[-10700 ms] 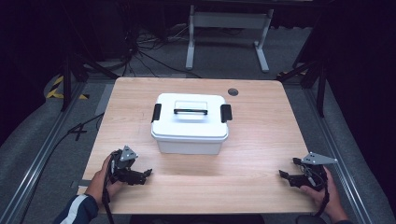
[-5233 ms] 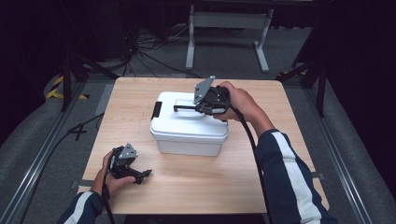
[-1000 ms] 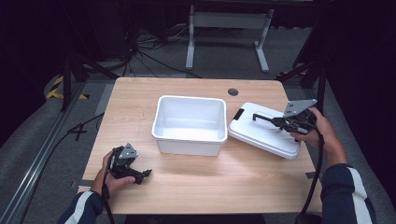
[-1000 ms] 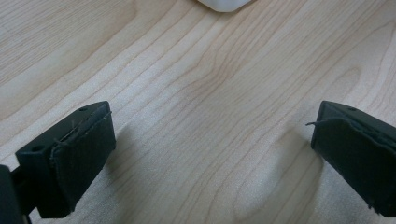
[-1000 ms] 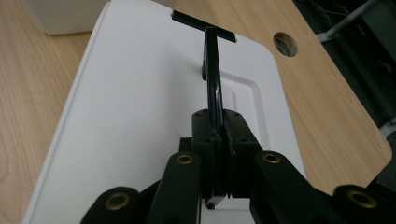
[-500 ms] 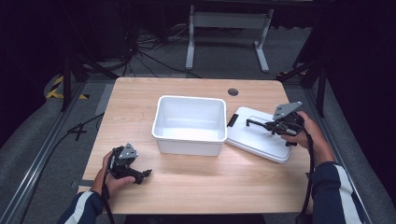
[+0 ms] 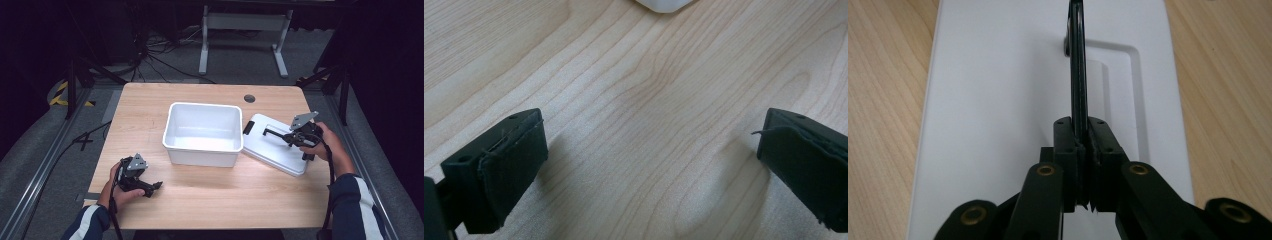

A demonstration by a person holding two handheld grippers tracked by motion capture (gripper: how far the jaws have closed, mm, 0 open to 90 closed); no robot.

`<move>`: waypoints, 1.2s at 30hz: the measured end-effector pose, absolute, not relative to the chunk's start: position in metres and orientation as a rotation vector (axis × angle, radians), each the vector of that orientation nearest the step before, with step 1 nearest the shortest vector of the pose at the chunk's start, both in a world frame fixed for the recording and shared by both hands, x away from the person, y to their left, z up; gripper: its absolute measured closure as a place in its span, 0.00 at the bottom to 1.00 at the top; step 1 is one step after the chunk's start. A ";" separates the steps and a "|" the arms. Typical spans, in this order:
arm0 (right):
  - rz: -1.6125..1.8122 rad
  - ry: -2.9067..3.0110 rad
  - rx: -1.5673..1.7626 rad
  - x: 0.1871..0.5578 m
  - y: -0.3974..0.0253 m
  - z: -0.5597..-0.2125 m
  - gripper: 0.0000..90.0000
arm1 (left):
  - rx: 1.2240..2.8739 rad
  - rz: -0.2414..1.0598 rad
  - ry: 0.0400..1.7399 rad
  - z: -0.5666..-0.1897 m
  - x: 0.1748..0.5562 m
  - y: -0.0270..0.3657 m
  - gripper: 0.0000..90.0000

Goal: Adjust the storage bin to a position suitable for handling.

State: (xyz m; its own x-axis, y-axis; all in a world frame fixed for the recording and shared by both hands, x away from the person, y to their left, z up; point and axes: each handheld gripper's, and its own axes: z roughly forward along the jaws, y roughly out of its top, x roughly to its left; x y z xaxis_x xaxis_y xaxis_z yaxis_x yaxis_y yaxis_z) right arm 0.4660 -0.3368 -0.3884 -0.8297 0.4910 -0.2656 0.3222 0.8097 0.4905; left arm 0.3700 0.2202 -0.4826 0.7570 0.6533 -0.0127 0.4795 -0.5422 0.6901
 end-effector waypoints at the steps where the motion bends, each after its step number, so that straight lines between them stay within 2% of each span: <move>1: 0.617 2.613 0.622 0.466 -0.338 -0.390 0.94 | 2.250 0.317 0.842 -0.483 0.370 0.220 0.00; 12: 0.616 2.604 0.651 0.466 -0.342 -0.389 0.93 | 2.253 0.318 0.842 -0.483 0.370 0.221 0.00; 14: 0.622 2.595 0.667 0.466 -0.343 -0.388 0.88 | 2.254 0.316 0.843 -0.483 0.370 0.221 0.00; 20: 0.638 2.587 0.688 0.463 -0.346 -0.384 0.82 | 2.256 0.314 0.838 -0.482 0.370 0.221 0.00; 36: 0.702 2.566 0.691 0.454 -0.343 -0.373 0.74 | 2.254 0.310 0.830 -0.483 0.370 0.221 0.00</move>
State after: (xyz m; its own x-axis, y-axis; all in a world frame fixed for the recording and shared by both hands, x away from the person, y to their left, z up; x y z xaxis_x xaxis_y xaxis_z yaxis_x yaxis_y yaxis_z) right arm 0.4538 -0.3427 -0.3730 -0.8020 0.5493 -0.2344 0.3536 0.7530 0.5549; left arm 0.3704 0.2209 -0.4828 0.7655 0.6431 -0.0172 0.4746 -0.5464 0.6901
